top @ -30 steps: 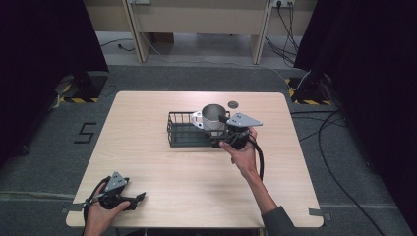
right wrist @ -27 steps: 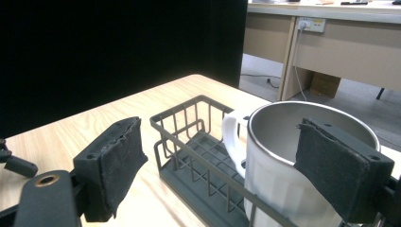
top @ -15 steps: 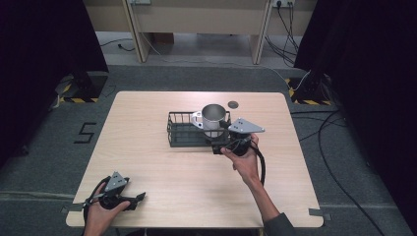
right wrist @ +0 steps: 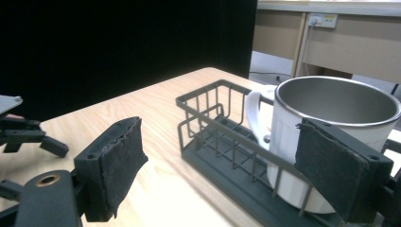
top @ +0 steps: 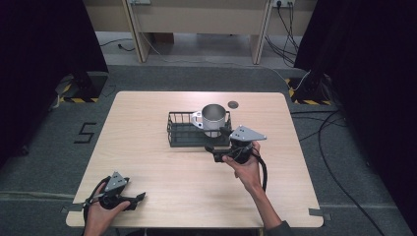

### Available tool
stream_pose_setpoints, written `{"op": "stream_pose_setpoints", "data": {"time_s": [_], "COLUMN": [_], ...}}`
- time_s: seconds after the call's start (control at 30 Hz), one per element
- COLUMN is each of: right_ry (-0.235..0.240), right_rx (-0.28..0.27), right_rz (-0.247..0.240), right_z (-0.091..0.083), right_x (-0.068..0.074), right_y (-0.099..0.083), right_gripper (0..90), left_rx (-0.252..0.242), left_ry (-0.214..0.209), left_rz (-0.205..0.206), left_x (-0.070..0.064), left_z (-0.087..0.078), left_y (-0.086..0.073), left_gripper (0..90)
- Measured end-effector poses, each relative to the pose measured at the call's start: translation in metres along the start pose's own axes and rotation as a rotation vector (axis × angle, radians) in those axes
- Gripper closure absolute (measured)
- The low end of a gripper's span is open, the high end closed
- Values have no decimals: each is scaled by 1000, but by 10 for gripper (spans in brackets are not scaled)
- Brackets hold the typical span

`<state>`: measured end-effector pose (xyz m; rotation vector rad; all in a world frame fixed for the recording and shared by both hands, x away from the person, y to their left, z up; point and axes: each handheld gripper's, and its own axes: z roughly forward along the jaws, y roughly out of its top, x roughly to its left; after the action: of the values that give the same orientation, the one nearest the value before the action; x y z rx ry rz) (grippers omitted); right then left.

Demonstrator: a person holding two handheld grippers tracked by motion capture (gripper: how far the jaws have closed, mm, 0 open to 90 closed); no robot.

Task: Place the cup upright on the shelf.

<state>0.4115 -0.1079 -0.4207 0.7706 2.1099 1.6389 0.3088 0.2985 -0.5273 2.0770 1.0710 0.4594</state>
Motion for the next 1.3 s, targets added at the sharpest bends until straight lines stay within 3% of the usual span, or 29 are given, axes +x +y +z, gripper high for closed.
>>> {"op": "stream_pose_setpoints", "data": {"time_s": [0.37, 0.63, 1.3], "right_ry": [-12, -1, 14], "right_rx": [26, 13, 52], "right_rz": [-28, -6, 8], "right_z": [-6, -10, -12], "right_x": [14, 22, 31], "right_y": [-15, -25, -49], "right_gripper": [167, 168, 159], "left_rx": [0, 0, 1], "left_ry": [0, 0, -3], "left_rz": [0, 0, 3], "left_x": [0, 0, 0], "left_z": [0, 0, 0], "left_y": [0, 0, 0], "left_gripper": [115, 115, 113]}}
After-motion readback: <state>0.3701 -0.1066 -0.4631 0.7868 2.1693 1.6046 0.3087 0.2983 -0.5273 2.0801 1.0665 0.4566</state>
